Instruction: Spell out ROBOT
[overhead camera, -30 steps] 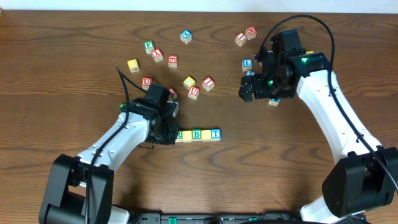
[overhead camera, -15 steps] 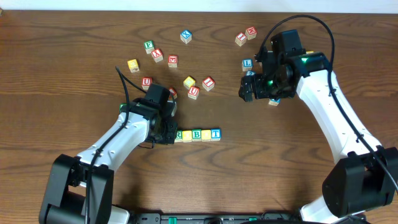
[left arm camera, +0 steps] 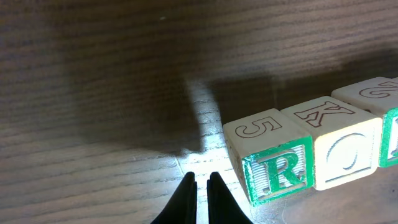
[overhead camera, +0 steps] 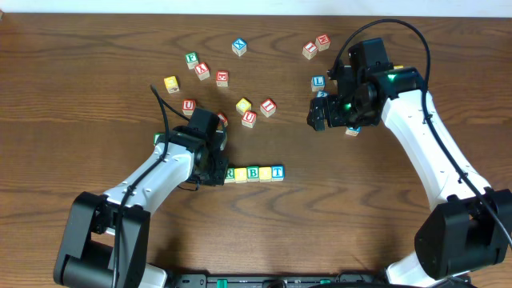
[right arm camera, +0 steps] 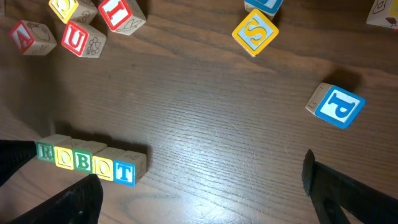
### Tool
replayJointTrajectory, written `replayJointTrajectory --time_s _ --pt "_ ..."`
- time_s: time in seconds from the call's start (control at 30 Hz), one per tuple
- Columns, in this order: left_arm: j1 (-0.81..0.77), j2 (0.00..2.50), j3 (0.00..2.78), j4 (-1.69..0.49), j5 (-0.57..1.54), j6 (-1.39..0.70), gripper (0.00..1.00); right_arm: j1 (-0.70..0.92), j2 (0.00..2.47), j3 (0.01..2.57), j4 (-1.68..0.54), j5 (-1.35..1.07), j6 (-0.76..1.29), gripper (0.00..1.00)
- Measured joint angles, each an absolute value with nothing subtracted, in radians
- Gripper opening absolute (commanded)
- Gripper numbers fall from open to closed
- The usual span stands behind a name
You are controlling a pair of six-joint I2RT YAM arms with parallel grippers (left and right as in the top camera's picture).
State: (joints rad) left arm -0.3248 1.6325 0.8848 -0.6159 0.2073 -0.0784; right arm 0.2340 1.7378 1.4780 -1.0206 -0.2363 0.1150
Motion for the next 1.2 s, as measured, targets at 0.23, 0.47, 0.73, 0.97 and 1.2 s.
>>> replayJointTrajectory --time_s 0.23,0.47,0.73,0.97,1.2 --pt "-0.325 1.633 0.885 -0.612 0.223 -0.078 0.07 0.234 1.738 1.478 -1.021 -0.236 0.115 0.99" --pt "-0.325 1.633 0.885 -0.612 0.283 -0.074 0.07 0.234 1.738 1.478 -1.021 -0.236 0.115 0.99" --pt "-0.325 1.633 0.885 -0.613 0.287 -0.074 0.07 0.234 1.738 1.478 -1.021 -0.236 0.115 0.99" --pt "-0.325 1.633 0.885 -0.617 0.256 -0.082 0.07 0.234 1.738 1.478 -1.021 -0.236 0.115 0.99" --pt "-0.325 1.633 0.885 -0.617 0.199 -0.124 0.08 0.234 1.738 1.478 -1.021 -0.236 0.115 0.99"
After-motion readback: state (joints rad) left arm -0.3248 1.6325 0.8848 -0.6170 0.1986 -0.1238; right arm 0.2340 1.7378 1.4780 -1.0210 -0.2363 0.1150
